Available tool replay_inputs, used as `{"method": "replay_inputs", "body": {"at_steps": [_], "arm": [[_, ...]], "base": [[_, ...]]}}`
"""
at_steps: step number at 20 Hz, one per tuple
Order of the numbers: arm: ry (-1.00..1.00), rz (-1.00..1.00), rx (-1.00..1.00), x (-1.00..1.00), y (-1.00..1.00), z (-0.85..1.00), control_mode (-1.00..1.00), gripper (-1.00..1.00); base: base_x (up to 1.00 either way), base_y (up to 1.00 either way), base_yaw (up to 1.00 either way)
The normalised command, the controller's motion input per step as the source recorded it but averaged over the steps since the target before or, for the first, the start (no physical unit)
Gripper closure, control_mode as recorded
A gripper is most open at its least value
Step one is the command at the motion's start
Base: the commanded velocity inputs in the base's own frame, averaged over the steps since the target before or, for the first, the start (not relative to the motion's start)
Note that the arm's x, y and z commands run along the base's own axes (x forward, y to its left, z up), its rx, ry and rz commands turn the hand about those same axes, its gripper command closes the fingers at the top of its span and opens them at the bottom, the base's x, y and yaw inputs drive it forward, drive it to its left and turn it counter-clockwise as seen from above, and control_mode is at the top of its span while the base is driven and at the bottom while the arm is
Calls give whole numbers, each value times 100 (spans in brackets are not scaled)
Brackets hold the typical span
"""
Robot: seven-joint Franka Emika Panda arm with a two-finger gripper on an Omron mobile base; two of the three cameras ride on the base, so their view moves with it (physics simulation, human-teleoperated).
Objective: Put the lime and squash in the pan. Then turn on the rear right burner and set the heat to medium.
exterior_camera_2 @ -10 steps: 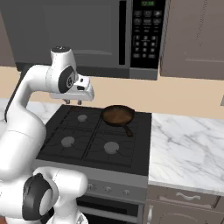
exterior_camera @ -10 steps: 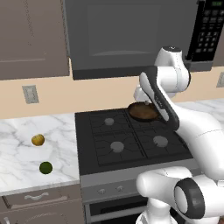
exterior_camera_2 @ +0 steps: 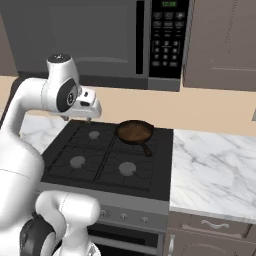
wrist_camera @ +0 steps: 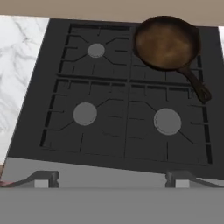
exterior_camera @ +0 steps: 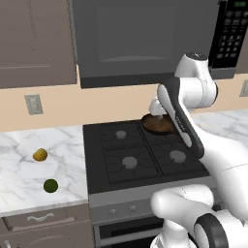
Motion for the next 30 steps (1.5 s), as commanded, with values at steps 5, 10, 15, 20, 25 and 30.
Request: {"method": "replay_inputs", "body": {"at_steps": [5, 10, 15, 20, 25, 30], "arm": [[-8, 0, 2, -67, 17, 6, -100, -100], [-6, 0, 0, -60, 33, 10, -100, -100], [-6, 0, 0, -12, 43, 19, -100, -100], [-5, 0, 4, 7, 43, 27, -100, -100], [-1, 1, 11, 4, 33, 31, -100, -100], [0, 11, 10, -9, 38, 10, -100, -100]], "base": [[0, 0, 0], [0, 0, 0], [0, 0, 0], [0, 0, 0], [0, 0, 0], [0, 0, 0]]}}
